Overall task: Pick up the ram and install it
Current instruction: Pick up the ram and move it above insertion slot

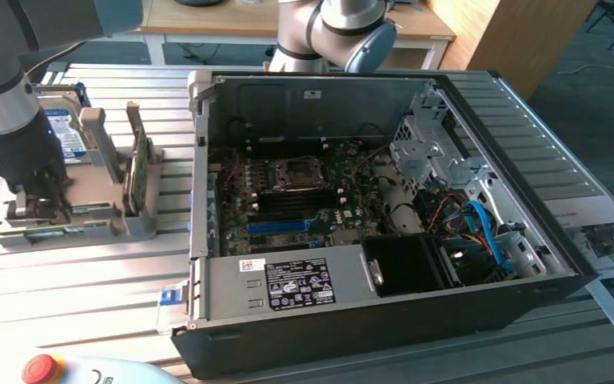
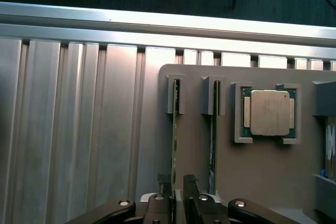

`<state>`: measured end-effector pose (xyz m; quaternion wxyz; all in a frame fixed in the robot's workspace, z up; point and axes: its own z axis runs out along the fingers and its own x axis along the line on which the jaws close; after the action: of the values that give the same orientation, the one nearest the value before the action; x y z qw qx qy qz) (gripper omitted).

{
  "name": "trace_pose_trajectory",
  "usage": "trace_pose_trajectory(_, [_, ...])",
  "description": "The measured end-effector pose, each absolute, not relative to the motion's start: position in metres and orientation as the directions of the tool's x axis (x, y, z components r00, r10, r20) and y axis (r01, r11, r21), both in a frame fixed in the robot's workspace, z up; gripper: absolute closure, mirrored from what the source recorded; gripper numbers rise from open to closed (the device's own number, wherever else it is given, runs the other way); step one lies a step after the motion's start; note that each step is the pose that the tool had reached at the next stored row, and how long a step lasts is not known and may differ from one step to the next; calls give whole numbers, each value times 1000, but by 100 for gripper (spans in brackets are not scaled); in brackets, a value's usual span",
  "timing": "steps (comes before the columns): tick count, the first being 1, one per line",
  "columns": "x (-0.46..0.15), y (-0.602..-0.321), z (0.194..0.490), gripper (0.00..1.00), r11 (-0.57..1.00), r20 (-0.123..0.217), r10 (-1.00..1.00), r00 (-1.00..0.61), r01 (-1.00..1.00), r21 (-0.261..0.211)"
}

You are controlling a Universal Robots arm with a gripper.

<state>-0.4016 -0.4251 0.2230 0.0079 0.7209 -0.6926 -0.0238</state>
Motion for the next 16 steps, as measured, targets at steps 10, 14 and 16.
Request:
trace_pose_trajectory(10, [-397, -425, 223, 76, -41, -23, -999, 40, -998, 44])
trace_pose_trajectory(14, [-397, -425, 219, 76, -41, -23, -999, 40, -998, 44])
trace_pose_trajectory(16, [-397, -425, 216, 76, -41, -23, -999, 40, -998, 44])
